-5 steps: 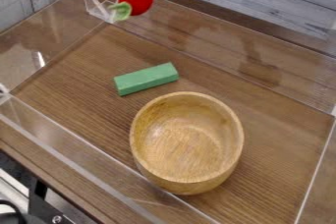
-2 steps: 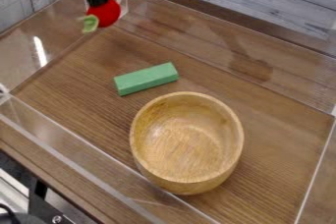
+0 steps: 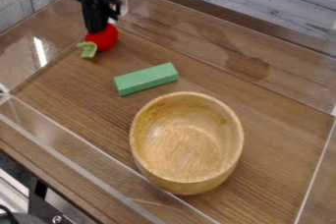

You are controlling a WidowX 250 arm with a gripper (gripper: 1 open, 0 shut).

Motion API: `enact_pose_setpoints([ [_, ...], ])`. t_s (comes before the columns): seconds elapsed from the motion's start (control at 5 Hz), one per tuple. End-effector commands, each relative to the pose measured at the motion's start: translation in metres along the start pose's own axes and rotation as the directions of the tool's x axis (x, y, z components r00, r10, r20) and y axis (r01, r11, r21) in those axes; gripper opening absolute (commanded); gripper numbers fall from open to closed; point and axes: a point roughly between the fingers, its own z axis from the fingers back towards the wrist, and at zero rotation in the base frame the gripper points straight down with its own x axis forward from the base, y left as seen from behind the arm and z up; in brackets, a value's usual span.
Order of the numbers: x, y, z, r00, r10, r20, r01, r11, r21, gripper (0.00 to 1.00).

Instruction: Move the red object to the left side of the table

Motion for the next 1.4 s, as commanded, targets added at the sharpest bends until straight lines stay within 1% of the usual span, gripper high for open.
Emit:
enact_pose_setpoints([
  [0.0,-0.001,0.007,-0.004,0.999,0.031,0.037,-0.032,0.999,0.014,1.0],
  [0.2,-0.009,0.005,-0.008,0.999,0.01,0.043,-0.01,1.0,0.009,1.0],
  [0.4,-0.016,0.002,-0.01,0.999,-0.009,0.052,0.009,1.0,0.012,0.0],
  [0.6,-0.008,0.001,-0.006,0.998,-0.02,0.059,0.019,1.0,0.01,0.0],
  [0.8,0.001,-0.001,-0.004,0.997,-0.032,0.064,0.032,0.999,0.006,1.0],
  [1.0,-0.002,0.0,-0.004,0.995,0.078,0.061,-0.078,0.997,-0.004,1.0],
  [1.2,-0.003,0.001,-0.007,0.984,0.17,0.049,-0.169,0.985,-0.011,0.0],
])
